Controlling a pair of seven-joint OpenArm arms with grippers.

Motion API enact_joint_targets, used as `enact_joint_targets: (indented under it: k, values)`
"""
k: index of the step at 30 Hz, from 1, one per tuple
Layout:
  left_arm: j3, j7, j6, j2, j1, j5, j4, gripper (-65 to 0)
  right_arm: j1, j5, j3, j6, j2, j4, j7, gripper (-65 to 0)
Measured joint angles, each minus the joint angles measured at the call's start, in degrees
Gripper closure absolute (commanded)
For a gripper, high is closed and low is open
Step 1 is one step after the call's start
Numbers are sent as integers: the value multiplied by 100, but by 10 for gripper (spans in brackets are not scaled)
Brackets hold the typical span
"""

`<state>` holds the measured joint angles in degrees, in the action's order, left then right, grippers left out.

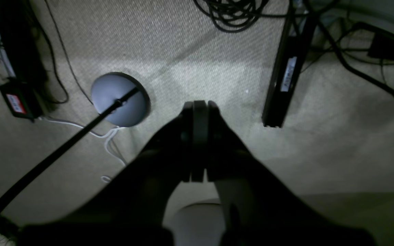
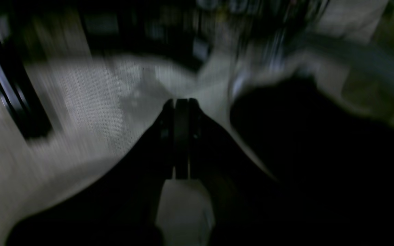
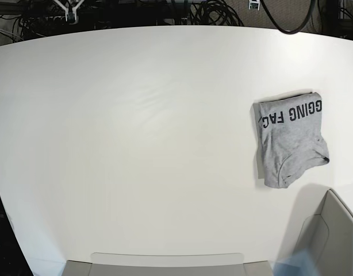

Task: Fold the T-shirt properly

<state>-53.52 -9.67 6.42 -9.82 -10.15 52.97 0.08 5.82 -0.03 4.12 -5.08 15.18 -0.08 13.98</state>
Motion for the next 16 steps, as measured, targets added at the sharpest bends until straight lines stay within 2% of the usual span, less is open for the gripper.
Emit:
enact_joint_targets:
  k: [2,6,8,16]
  values:
    - [-15,79,0,50,79,2,0,0,-216,-15,0,-2,-28,63,-57,-1]
    - [-17,68,22,190,111,22,-13,0,-389,0,0,15,-96,28,-1032,-1]
    - [-17,83,20,203,109,20,-15,0,-387,0,0,15,-125,-9,-1290,-1]
    - [-28,192,-4,245,275,20,-15,0,-439,2,0,15,-142,9,-1274,-1]
